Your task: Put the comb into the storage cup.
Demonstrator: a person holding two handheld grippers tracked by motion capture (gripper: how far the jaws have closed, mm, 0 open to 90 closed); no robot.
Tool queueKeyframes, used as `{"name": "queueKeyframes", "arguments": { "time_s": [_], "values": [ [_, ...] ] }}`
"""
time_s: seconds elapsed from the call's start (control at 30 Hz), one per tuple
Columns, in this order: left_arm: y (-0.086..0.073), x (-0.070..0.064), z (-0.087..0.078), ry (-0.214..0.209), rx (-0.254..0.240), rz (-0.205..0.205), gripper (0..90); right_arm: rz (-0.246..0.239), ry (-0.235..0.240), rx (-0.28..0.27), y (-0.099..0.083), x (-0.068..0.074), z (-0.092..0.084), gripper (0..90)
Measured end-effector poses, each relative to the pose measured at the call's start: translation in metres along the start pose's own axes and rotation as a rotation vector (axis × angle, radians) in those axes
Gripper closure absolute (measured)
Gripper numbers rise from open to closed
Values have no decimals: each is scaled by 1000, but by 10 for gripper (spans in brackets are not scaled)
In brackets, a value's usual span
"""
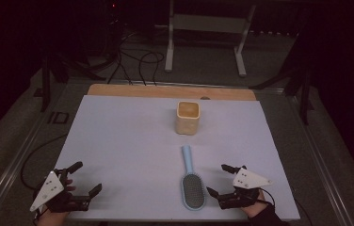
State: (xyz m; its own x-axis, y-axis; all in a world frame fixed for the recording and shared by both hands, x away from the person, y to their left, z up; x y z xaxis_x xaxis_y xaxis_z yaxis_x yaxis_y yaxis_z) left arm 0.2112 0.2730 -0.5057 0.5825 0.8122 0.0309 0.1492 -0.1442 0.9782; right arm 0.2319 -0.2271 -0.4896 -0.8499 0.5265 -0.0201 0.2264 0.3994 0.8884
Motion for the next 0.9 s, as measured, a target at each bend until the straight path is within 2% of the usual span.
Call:
{"name": "queueKeyframes", "arguments": {
  "time_s": [0.23, 0.37, 0.53, 0.63, 0.9],
  "values": [
    [1, 0, 1, 1, -3, -1, 0, -11, 15, -8, 15, -11, -2, 98],
    [0, 0, 1, 3, -2, -4, 0, -35, 50, 0, 26, -19, 3, 99],
    [1, 1, 1, 4, -3, -6, 0, -60, 95, 18, 40, -29, 15, 100],
    [1, 1, 1, 2, -6, -3, 0, -62, 134, 37, 46, -35, 25, 100],
    [1, 0, 1, 2, -6, -3, 0, -67, 194, 75, 56, -51, 53, 118]
  ]
}}
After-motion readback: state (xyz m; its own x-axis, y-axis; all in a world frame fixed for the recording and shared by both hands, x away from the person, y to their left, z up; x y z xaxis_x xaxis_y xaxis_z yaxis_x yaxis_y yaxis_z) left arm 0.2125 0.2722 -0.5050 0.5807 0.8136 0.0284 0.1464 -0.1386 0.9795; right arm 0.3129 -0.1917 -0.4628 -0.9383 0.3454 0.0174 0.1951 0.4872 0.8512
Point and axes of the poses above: each handheld gripper's, and its own axes: z roughly forward along the jaws, y roughly out of its top, x roughly to its left, the point moved 2 cm from there along z, roughly forward along the jaws, and after that the axes turned 6 degrees about y, right-handed, at the moved point
